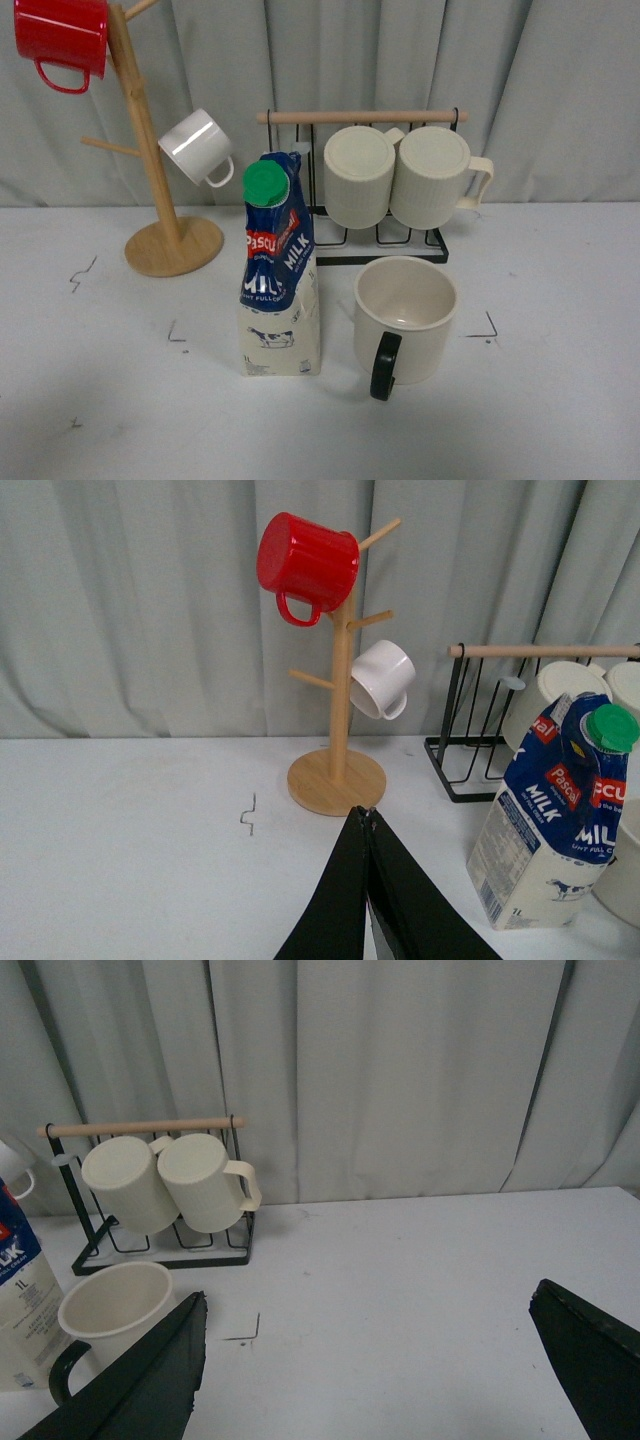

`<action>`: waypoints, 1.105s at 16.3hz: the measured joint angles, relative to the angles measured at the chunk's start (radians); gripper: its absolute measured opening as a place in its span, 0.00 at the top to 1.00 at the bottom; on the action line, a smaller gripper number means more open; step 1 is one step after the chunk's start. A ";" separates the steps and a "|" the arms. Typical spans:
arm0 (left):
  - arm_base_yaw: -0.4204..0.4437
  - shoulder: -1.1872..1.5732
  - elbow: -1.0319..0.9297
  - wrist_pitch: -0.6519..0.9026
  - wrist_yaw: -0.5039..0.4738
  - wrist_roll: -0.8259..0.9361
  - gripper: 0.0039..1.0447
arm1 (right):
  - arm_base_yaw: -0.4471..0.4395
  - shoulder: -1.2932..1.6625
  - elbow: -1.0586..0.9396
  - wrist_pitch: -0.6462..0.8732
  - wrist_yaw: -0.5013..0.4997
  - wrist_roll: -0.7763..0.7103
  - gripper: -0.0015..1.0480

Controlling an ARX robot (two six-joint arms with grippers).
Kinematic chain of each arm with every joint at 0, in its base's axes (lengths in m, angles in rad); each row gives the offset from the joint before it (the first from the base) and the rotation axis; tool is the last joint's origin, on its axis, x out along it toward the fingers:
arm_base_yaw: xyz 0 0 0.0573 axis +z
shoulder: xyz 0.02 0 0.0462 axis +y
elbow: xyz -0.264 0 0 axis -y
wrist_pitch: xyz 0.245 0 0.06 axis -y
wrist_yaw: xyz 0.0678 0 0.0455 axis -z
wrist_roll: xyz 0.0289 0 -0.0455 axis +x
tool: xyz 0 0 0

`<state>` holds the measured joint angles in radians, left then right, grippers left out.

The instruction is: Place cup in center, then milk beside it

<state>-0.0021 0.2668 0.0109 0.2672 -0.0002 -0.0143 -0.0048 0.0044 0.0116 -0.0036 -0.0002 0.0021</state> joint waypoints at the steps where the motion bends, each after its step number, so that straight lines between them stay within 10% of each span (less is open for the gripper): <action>1: 0.000 -0.007 0.000 -0.006 0.000 0.000 0.99 | 0.000 0.000 0.000 0.000 0.000 0.000 0.06; 15: 0.001 -0.259 0.000 -0.267 0.000 0.000 0.98 | 0.000 0.000 0.000 0.000 0.000 0.000 0.06; 18: 0.001 -0.259 0.000 -0.271 0.000 0.000 0.62 | 0.000 0.000 0.000 0.000 0.000 0.000 0.06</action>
<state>-0.0010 0.0082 0.0113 -0.0036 -0.0002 -0.0143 -0.0048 0.0044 0.0116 -0.0032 -0.0002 0.0021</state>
